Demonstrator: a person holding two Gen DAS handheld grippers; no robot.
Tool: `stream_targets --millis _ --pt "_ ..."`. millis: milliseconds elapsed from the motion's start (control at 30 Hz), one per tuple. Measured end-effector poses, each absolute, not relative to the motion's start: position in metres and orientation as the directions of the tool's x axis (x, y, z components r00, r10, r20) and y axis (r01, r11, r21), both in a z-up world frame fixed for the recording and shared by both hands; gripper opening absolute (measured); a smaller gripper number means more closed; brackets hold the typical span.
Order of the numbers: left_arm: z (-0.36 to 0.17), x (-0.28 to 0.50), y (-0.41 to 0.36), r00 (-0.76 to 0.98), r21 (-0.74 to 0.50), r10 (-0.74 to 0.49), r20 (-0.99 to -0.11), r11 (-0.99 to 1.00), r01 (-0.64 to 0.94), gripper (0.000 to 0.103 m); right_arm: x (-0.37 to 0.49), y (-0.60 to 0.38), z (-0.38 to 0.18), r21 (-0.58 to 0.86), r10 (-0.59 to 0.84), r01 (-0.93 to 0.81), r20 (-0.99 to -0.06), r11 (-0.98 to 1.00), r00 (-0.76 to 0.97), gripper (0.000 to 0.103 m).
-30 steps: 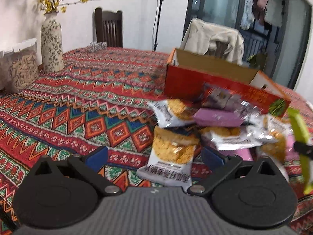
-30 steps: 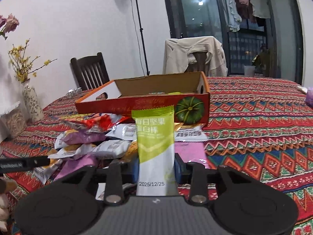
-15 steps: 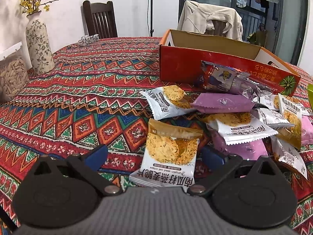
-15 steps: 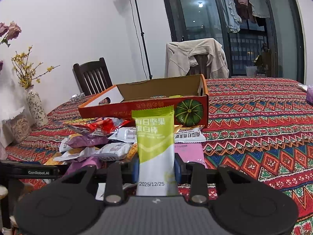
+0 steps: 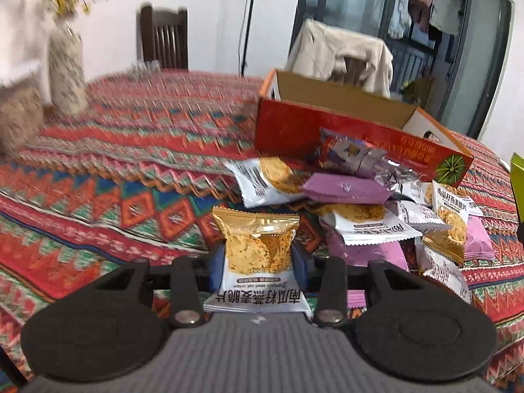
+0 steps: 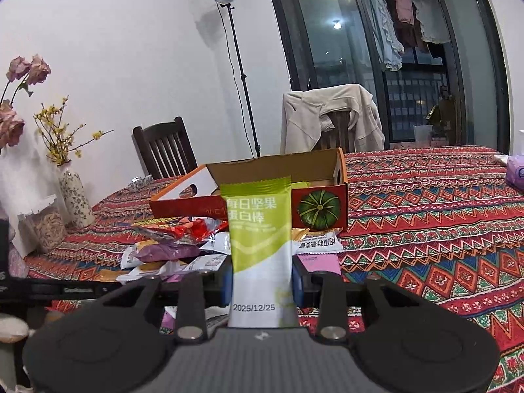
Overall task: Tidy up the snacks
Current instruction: 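Carry both packets over the box and open both grippers to release them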
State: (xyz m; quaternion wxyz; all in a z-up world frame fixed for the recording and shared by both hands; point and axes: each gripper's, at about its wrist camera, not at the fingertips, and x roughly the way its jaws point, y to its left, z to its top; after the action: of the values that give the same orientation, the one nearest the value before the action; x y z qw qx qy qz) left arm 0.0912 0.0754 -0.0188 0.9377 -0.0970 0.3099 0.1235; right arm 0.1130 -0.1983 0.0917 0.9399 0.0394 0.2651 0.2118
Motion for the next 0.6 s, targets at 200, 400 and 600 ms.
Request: stream_targets --millis 200,400,600 --pt "0.004 0.062 0.081 0.839 -0.173 0.150 -0.524 0.945 -0.277 0.042 0.110 -0.201 0.098 0.184 0.410 -0.368 -0.459 0.912 0.788 0.033" --pt "0.041 0.066 0.083 0.892 -0.199 0.129 -0.433 0.951 -0.234 0.042 0.124 -0.194 0.109 0.158 0.401 -0.370 -0.428 0.915 0.810 0.033" --pt "0.074 0.103 0.077 0.930 -0.207 0.086 -0.358 0.964 -0.169 0.042 0.156 -0.182 0.126 0.128 0.386 -0.366 -0.399 0.922 0.832 0.033"
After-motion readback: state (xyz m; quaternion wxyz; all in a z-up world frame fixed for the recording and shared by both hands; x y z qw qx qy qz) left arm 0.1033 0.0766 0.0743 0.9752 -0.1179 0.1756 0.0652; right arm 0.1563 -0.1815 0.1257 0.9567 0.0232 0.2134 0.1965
